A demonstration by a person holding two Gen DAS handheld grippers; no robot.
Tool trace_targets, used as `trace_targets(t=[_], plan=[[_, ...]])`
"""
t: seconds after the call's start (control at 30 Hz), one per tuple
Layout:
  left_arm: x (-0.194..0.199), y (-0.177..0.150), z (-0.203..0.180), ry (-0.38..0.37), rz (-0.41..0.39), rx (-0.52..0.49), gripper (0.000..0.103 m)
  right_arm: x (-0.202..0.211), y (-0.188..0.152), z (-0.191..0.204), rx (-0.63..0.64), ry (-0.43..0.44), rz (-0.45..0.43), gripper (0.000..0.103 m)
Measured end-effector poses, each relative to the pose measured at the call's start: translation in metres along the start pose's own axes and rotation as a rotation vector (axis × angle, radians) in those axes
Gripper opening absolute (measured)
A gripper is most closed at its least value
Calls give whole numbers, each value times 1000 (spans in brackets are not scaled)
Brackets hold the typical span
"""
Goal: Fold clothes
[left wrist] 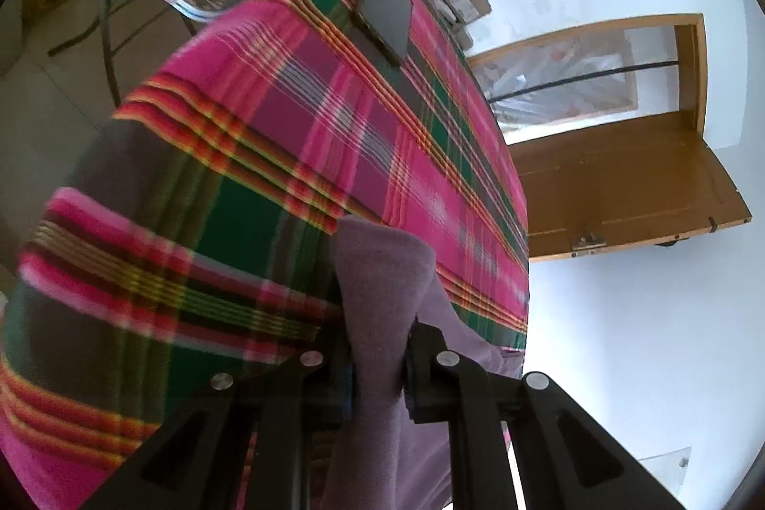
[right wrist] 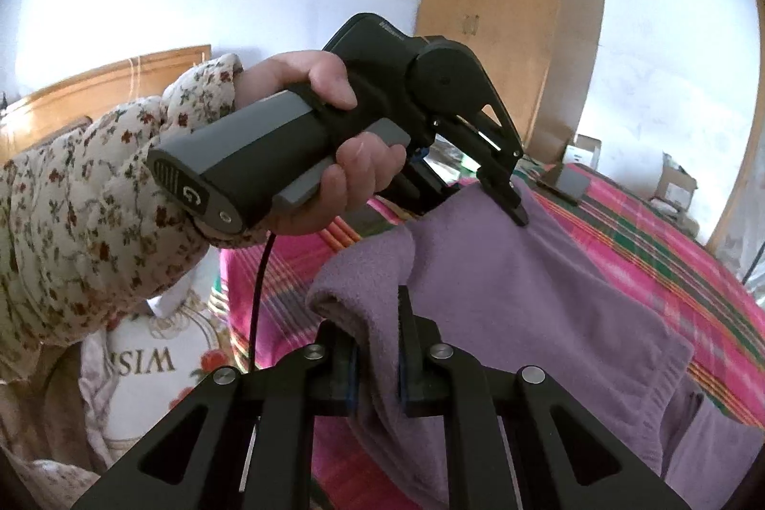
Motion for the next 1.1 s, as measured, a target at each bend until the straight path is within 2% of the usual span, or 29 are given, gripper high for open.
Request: trace_targets(t=[0.13, 0.3, 0.57, 0.9, 1.1], plan=[[9, 0, 9, 21, -11, 34, 15, 2, 10, 4, -16, 32, -24, 12], [21, -2, -24, 33, -44, -11, 15, 14, 14, 1, -31, 29, -54, 12], [41, -6, -77, 52, -98, -83, 15, 62, 32, -10, -62, -17, -174, 12], [48, -21, -145, 53, -129, -164, 15, 119, 40, -24, -119, -67, -296, 12], [48, -30, -184, 63, -143, -213, 15, 150, 41, -36, -184, -55, -355, 12]])
Point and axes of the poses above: each gripper's, at about its wrist camera, not at the fingertips, and x roughly against the way its jaws point, z to its left, y to its top, the point moved 8 cm from there along -x, roughly the way its jaws point, and after that the axes turned 13 degrees about y, right-handed, at the moved point
